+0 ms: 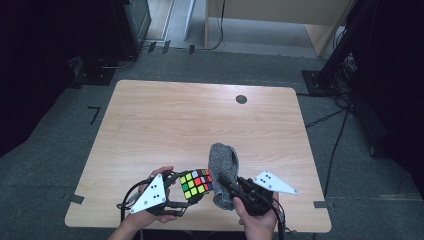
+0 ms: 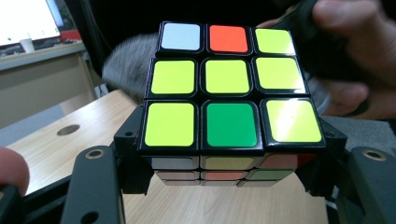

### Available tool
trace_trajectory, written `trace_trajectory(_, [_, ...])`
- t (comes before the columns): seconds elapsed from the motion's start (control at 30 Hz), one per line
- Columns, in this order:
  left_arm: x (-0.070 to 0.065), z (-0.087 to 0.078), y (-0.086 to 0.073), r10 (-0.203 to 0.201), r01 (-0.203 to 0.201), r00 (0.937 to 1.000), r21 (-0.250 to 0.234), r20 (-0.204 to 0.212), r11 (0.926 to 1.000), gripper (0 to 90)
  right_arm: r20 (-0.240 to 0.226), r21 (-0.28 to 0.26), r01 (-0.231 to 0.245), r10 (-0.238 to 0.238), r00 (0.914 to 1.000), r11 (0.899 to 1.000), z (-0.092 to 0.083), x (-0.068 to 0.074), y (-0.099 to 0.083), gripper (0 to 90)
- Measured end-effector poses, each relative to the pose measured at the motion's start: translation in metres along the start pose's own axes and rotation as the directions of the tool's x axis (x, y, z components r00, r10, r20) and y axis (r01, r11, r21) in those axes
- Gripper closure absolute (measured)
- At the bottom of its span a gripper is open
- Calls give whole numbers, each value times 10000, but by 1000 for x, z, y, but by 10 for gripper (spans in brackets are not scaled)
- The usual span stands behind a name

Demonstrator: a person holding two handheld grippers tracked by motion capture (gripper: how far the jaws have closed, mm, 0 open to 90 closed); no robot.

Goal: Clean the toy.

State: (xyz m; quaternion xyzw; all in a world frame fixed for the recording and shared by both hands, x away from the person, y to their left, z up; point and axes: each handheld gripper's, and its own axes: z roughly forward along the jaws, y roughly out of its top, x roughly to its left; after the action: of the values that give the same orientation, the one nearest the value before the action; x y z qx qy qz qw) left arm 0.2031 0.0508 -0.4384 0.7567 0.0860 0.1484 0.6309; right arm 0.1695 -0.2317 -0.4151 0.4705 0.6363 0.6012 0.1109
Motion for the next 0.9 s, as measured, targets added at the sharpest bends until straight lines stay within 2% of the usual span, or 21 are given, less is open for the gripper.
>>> trace_trajectory(0.03, [0, 1, -1, 56, -56, 10000, 161, -12, 9999, 340, -304, -274, -159, 151, 9994, 9995, -3, 0, 1, 717])
trace_trajectory(0.07, [0, 2, -3, 82, -82, 10000, 250, 2, 9997, 340, -724, -635, -20, -26, 9974, 9980, -6, 5, 5, 714])
trace_trajectory(0.13, [-3, 5, -3, 109, -112, 9999, 298, 86, 9995, 340, -1666, -889, 140, -287, 9856, 9959, -7, 17, 10, 712])
trace_trajectory(0.17, [-3, 5, -2, 95, -98, 9999, 248, 142, 9996, 340, -1946, -817, 195, -351, 9803, 9965, -6, 22, 10, 712])
trace_trajectory(0.23, [-4, 4, -1, 31, -36, 9999, 322, 148, 9995, 339, -1835, -621, 260, -371, 9823, 9977, -1, 23, 6, 712])
trace_trajectory(0.27, [-2, 3, -2, -89, 85, 9998, 191, 178, 9998, 340, -1699, -582, 195, -292, 9850, 9981, 0, 20, 4, 714])
trace_trajectory(0.3, [0, 1, -2, -274, 273, 9993, 43, 241, 9996, 340, -868, -127, 342, -352, 9956, 9993, 3, 13, 1, 719])
trace_trajectory(0.33, [3, -1, -2, -511, 516, 9983, -189, 268, 9985, 340, -185, 160, 601, -598, 9980, 9981, 5, 9, -1, 724])
trace_trajectory(0.37, [4, -2, -2, -531, 535, 9984, -193, 182, 9984, 339, 424, 254, 603, -613, 9972, 9979, 4, 1, -4, 725])
trace_trajectory(0.4, [5, -2, -2, -403, 403, 9992, -47, 13, 9992, 340, 328, 113, 278, -282, 9991, 9995, 2, -3, -4, 725])
trace_trajectory(0.43, [5, -1, -2, -294, 294, 9996, 83, -43, 9995, 340, -59, -246, -218, 217, 9997, 9995, -1, -7, -3, 723])
trace_trajectory(0.47, [3, 0, -3, -154, 155, 9999, 215, -27, 9996, 339, -257, -478, -235, 223, 9994, 9986, -4, -6, -1, 721])
trace_trajectory(0.53, [1, 3, -3, -82, 80, 10000, 348, 38, 9994, 339, -1121, -972, -64, -46, 9937, 9952, -7, 5, 3, 717])
trace_trajectory(0.57, [-1, 4, -3, -69, 65, 9999, 374, 92, 9993, 340, -1709, -1045, -60, -120, 9852, 9945, -7, 10, 5, 717])
trace_trajectory(0.6, [-2, 5, -2, -133, 125, 9997, 331, 221, 9994, 340, -2049, -923, -42, -148, 9787, 9957, -5, 14, 5, 718])
trace_trajectory(0.67, [-1, 3, -1, -320, 310, 9991, 368, 268, 9988, 339, -1953, -500, -96, -4, 9807, 9987, 1, 15, 2, 721])
trace_trajectory(0.7, [1, 1, -1, -463, 455, 9984, 239, 335, 9987, 340, -1537, -212, -359, 322, 9876, 9991, 5, 6, -2, 727])
trace_trajectory(0.77, [6, -4, -1, -830, 841, 9955, -215, 468, 9962, 340, -445, 342, -185, 200, 9988, 9992, 8, -5, -7, 734])
trace_trajectory(0.8, [7, -5, 0, -766, 773, 9965, -196, 342, 9968, 340, -52, 352, -288, 290, 9996, 9990, 8, -12, -10, 734])
trace_trajectory(0.87, [6, -4, 0, -302, 300, 9995, 215, 84, 9993, 339, -712, -196, -722, 707, 9950, 9972, 3, -15, -9, 733])
trace_trajectory(0.9, [5, -3, -1, -206, 202, 9997, 320, 116, 9993, 340, -1318, -572, -551, 472, 9902, 9968, -1, -9, -5, 731])
